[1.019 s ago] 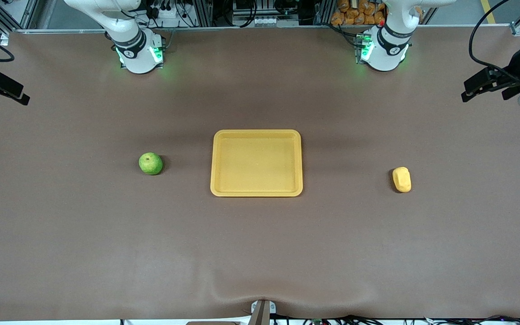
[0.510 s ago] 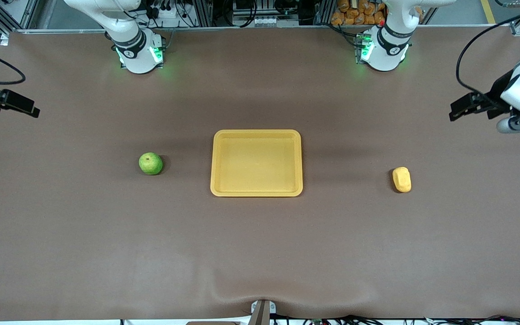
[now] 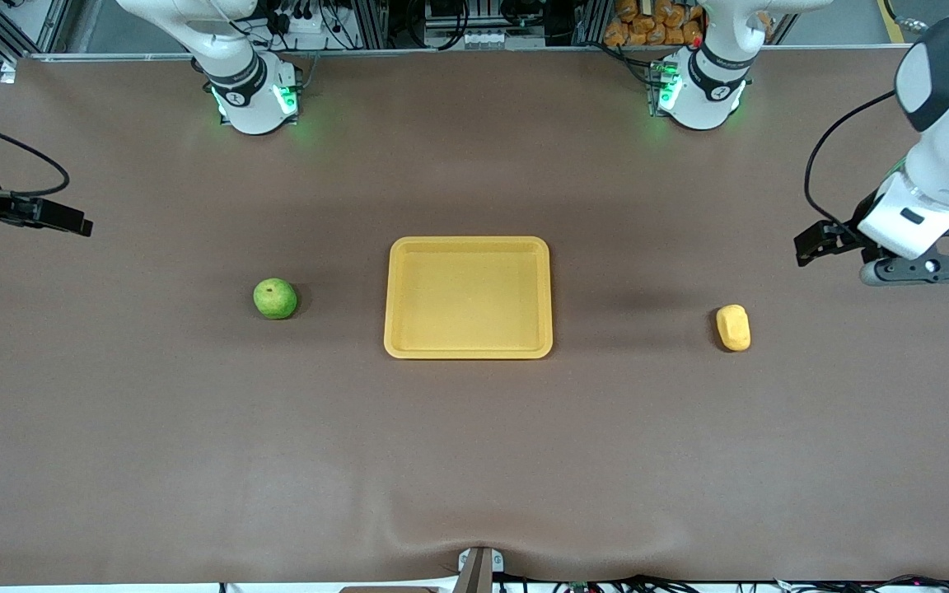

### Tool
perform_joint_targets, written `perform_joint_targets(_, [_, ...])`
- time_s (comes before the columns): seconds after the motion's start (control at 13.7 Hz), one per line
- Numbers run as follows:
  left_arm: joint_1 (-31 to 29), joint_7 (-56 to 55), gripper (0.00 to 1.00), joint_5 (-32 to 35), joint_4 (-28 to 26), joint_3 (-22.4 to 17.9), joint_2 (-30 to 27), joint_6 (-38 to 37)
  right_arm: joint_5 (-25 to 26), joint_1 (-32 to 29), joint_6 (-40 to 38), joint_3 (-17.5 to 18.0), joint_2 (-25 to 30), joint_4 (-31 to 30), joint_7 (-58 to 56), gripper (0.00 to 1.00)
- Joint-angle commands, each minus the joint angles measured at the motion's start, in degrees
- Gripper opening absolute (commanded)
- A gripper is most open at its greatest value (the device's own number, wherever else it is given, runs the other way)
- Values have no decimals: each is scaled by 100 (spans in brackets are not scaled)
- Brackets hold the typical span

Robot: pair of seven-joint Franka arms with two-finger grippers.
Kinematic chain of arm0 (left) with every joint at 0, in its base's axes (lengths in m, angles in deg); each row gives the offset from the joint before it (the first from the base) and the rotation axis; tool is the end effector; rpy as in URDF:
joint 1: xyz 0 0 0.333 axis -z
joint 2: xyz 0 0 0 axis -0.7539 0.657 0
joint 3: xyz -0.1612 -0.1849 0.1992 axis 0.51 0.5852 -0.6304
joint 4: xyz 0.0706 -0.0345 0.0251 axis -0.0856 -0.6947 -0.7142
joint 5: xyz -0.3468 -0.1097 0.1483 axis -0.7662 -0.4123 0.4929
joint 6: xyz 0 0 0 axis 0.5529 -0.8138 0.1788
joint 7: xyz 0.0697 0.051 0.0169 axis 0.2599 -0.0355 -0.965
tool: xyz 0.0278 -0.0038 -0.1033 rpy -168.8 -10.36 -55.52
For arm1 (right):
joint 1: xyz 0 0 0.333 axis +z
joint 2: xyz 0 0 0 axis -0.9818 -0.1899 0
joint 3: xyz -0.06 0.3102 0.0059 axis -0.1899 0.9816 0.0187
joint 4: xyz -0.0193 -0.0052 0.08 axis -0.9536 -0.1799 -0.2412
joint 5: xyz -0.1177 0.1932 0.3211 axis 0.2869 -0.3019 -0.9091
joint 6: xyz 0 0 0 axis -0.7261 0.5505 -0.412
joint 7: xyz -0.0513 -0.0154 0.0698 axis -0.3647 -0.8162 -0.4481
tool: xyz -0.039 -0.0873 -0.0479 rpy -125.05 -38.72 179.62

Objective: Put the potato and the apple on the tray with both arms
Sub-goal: 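Lower the left gripper over the potato while the right gripper approaches the apple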

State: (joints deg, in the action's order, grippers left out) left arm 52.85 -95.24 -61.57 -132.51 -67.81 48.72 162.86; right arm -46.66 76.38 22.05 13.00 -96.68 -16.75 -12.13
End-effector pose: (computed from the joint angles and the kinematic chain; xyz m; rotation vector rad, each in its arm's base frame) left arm 0.5523 -0.0234 0.4910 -3.0571 -0.0107 -0.0988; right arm 0.5701 -0.0346 0.5727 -3.1051 0.2616 0.3877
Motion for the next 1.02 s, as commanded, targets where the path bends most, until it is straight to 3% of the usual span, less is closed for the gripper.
perform_joint_targets(0.0, [-22, 17, 100, 114, -281, 26, 96, 342, 86, -119, -69, 79, -244, 97, -67, 100])
perform_joint_targets(0.44, [-75, -1, 100, 114, -325, 44, 913, 886, 60, -84, 44, 79, -534, 79, -50, 100])
perform_joint_targets(0.95, [-119, -63, 100, 96, -264, 53, 1854, 1826, -11, -49, 932, 97, -543, -623, -23, 100])
